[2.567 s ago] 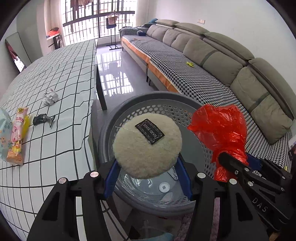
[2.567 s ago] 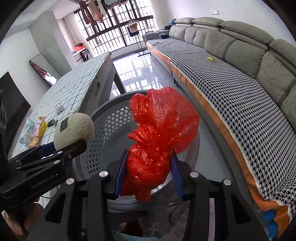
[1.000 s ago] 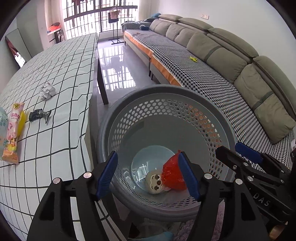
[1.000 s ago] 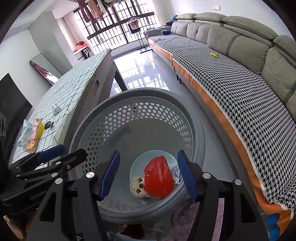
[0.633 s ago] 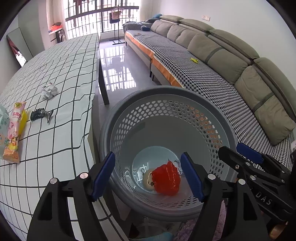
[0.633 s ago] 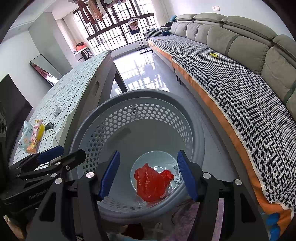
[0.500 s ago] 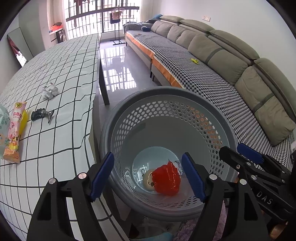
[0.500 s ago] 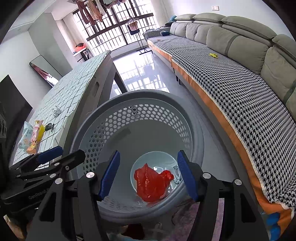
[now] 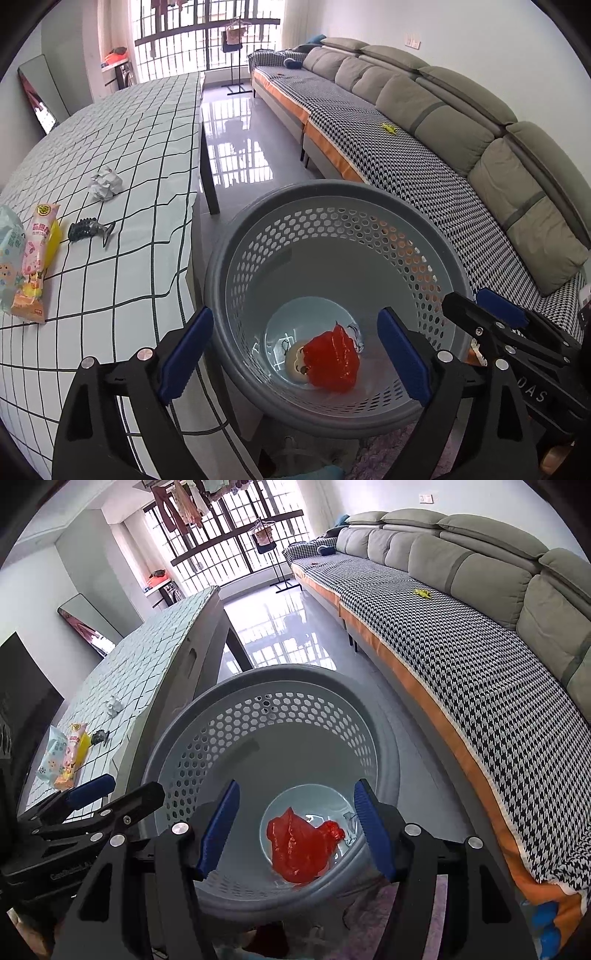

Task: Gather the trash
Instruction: 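Withdraw both open tools from the basket back toward the bed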

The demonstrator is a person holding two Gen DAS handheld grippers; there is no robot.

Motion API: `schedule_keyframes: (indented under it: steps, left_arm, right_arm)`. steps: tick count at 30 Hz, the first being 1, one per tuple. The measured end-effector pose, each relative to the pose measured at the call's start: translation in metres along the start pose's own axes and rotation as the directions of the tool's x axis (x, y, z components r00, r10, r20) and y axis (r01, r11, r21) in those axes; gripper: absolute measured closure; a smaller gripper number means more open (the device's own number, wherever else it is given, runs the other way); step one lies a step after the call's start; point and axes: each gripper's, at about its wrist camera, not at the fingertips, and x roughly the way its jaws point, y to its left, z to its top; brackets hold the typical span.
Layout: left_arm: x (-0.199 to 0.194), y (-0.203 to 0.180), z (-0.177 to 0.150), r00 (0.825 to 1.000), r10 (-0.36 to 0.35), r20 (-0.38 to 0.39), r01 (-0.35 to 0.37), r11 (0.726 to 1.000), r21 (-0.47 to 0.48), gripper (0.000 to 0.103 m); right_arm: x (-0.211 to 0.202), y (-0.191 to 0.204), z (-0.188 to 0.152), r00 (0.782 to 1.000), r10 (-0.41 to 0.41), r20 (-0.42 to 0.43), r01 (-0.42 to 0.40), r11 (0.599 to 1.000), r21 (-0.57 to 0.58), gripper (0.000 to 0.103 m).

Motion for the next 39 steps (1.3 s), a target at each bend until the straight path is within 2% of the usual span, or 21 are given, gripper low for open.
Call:
schedule_keyframes:
  steps: [17,39]
  left_arm:
    - [-0.015,0.008,-0.002,0.999,-0.002,0.035,0.002,1.000,-0.009,0.008]
    - [-0.035,0.018,-0.009,0.997,-0.004,0.072,0.006,1.000,-0.023,0.007]
  right_arm:
    - [-0.012,0.008,-0.003,1.000,-0.008,0.024,0.008,1.000,-0.012,0.041]
    - [-0.026,0.025,-0.008,0.999,-0.006,0.048,0.008,0.999,-0.042,0.041]
